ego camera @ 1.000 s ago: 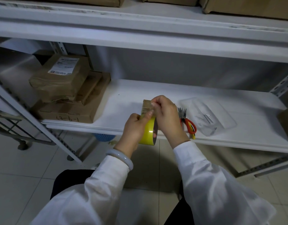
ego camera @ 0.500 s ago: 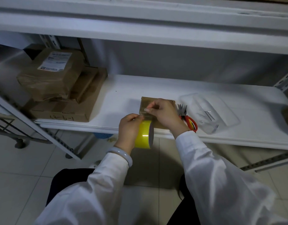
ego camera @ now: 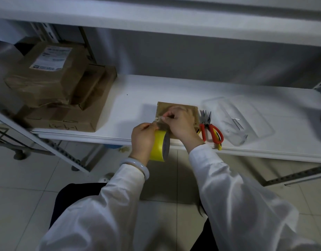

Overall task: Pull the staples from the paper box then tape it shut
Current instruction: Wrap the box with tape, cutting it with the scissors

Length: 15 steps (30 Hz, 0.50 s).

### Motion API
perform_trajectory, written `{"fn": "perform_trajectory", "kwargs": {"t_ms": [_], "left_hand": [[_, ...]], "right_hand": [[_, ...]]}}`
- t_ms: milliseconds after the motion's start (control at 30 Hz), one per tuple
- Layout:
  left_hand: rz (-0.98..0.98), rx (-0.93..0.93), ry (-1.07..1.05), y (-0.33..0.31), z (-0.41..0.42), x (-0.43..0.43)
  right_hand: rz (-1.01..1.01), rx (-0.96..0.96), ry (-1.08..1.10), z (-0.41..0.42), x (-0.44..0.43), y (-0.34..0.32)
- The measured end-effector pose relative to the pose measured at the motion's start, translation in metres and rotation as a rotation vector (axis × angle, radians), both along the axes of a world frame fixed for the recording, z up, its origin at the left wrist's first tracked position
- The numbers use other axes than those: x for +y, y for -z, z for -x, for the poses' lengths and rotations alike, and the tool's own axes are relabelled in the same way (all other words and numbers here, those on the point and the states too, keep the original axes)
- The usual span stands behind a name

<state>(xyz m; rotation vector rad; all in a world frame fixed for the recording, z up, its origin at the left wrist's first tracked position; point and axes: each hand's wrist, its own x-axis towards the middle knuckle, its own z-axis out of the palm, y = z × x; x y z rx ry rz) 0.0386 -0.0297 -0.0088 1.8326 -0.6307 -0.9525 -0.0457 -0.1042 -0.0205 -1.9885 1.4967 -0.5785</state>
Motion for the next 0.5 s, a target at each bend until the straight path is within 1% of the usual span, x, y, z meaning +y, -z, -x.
{"fn": "perform_trajectory", "kwargs": {"t_ms": [233, 433, 500], "left_hand": [[0.009, 0.022, -0.023, 0.010, 0.000, -0.003], [0.012, 0.030, -0.033, 0.010, 0.001, -0.003], [0.010, 0.032, -0.031, 0.012, 0.001, -0.002]], "right_hand": [[0.015, 0.027, 0.020, 0.002, 0.002, -0.003], [-0.012, 0.026, 0.058, -0.001, 0.005, -0.005], [-0.025, -0.025, 0.094, -0.002, 0.007, -0.006]]}}
